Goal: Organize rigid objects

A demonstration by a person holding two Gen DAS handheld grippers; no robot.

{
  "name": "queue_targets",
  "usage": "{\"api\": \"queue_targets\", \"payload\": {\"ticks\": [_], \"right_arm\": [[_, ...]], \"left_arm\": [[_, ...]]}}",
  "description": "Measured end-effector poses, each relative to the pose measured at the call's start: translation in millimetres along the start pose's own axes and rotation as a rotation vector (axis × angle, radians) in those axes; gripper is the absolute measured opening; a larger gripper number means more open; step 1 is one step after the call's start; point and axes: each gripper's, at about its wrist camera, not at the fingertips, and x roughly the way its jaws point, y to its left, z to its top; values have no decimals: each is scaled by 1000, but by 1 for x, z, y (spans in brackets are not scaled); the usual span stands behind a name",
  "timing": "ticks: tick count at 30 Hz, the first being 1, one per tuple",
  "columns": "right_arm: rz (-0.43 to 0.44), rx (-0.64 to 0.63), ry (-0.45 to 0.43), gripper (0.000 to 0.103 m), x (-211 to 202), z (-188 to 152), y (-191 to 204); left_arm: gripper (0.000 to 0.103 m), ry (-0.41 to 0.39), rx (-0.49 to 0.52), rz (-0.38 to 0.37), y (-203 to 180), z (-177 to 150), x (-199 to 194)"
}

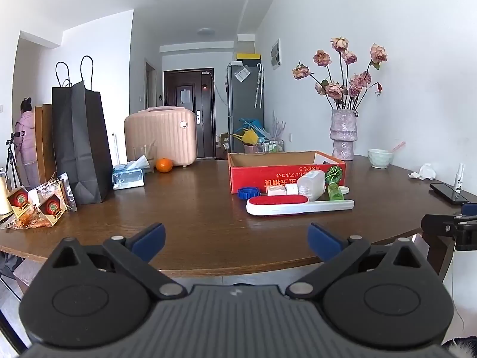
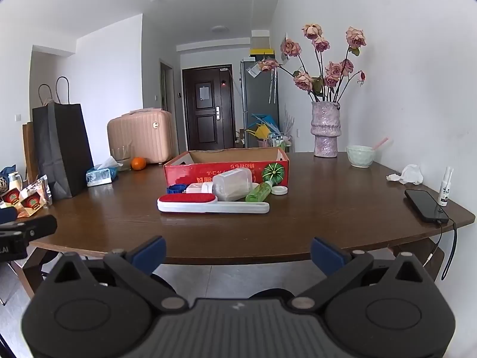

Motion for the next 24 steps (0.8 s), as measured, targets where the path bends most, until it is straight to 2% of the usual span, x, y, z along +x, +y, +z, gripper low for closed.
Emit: {"api": "queue_targets", "payload": {"ticks": [3,24], "right_arm": [[1,1,6,103,1,0,0],[5,0,10,103,2,-3,2]], "left_arm": [[103,29,-9,-8,1,2,4],[103,19,-3,-16,0,-2,4]]}}
